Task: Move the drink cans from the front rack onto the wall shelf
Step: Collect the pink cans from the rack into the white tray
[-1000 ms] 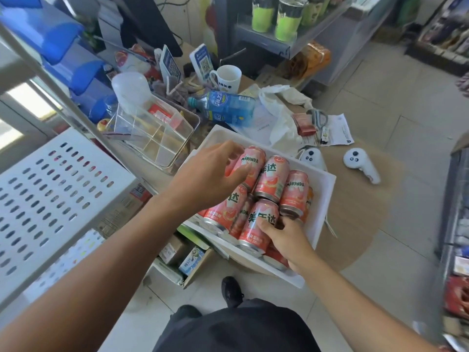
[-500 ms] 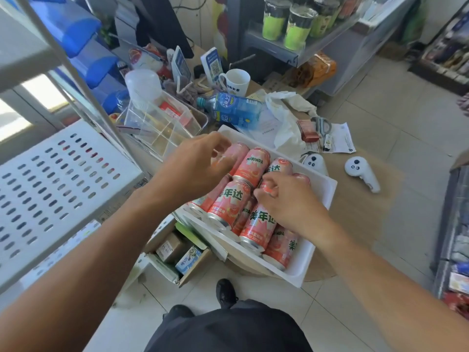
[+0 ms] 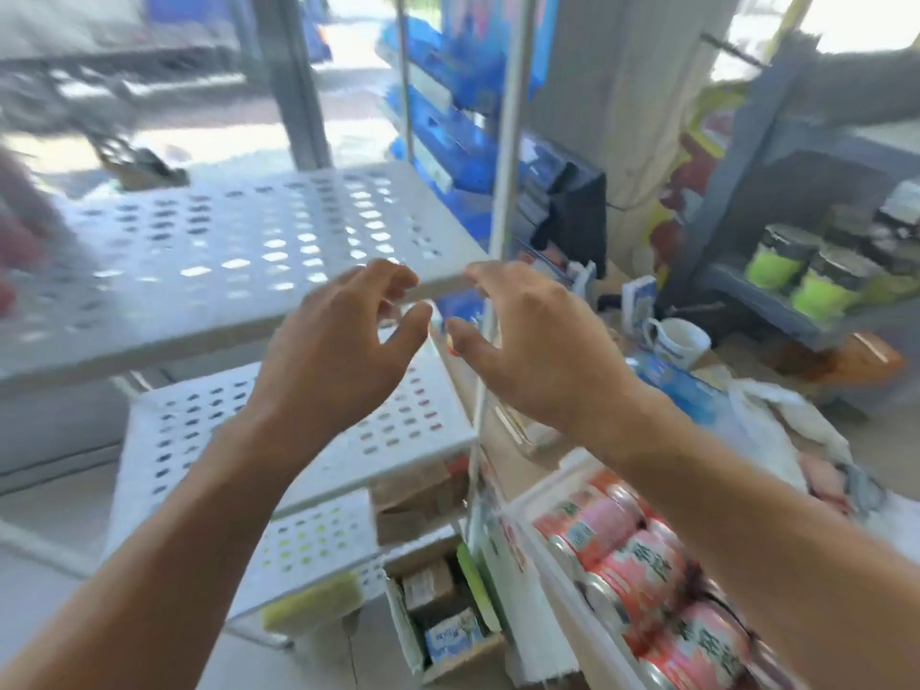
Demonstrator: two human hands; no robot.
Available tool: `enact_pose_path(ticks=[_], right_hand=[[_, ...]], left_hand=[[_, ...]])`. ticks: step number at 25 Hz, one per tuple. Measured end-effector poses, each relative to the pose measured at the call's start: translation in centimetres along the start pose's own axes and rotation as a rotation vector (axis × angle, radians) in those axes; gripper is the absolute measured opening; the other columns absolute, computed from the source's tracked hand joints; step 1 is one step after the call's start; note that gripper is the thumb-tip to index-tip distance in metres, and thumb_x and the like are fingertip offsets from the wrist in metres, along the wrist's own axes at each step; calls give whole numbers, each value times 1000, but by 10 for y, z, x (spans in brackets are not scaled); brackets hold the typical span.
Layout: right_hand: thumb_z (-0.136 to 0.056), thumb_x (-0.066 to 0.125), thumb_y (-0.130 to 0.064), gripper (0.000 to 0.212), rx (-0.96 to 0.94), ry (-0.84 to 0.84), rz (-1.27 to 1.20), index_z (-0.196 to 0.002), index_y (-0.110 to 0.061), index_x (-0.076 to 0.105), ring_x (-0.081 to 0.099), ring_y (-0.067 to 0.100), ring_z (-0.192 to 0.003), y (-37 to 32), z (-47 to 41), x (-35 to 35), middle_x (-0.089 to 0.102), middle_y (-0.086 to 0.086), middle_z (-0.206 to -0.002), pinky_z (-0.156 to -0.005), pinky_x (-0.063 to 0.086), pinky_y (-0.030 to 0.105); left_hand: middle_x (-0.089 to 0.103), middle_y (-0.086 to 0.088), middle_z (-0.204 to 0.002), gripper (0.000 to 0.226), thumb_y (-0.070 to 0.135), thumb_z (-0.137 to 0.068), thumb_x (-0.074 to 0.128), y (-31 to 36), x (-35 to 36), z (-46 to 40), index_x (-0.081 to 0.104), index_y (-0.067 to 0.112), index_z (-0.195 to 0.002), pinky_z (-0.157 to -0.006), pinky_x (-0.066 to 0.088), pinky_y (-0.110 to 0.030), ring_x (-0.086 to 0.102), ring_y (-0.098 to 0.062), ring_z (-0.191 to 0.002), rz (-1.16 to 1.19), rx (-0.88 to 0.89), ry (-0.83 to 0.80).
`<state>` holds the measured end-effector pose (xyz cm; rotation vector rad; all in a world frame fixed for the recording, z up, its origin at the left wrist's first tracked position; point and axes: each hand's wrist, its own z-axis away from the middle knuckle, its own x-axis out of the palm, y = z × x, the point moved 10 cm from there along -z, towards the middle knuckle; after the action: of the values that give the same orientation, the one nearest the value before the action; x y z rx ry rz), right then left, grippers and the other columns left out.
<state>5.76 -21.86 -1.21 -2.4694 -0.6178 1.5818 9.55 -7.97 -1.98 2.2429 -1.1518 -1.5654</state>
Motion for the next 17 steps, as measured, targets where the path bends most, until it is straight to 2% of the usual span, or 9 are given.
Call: enact_pose_path(ticks=[4,8,13,15,17], right_hand=[[-94,57,-40,50,-267,0,-69,-138,-18,48,58,27,-112,-101,-63,25,58,5,-125,-87,51,43],[-92,56,-45,55,-454,-37,-174,-139,-20,44,62,25,-107,-191,-110,63,56,5,-129,-86,52,42],[-90,66,-38,60,-533,-122,-286,-139,-17,40,62,27,-95,-280,-155,127,52,12,-127,-76,46,33],[-88,68,-35,66,-541,-131,-316,-143,-17,35,58,28,-102,-307,-168,151,46,14,-129,-76,42,31],[-87,69,-38,72,-512,-105,-315,-145,-20,31,49,30,-118,-322,-181,169,36,13,-136,-83,45,35]], left_hand=[[64,19,-103,27,46,-89,55,-63,-98,7,60,33,-112,-83,53,-39,63,-3,-93,-52,-128,195],[65,16,-100,28,43,-90,57,-126,-177,36,62,28,-113,-81,51,-34,63,-5,-88,-138,-265,347],[68,10,-97,29,48,-89,52,-191,-240,70,63,27,-104,-76,53,-34,66,-8,-87,-213,-378,466],[69,7,-100,37,50,-88,48,-206,-252,75,62,23,-109,-75,53,-33,66,-9,-87,-223,-392,483],[69,7,-102,37,49,-90,48,-218,-256,78,62,23,-113,-77,53,-32,65,-9,-88,-226,-408,475]])
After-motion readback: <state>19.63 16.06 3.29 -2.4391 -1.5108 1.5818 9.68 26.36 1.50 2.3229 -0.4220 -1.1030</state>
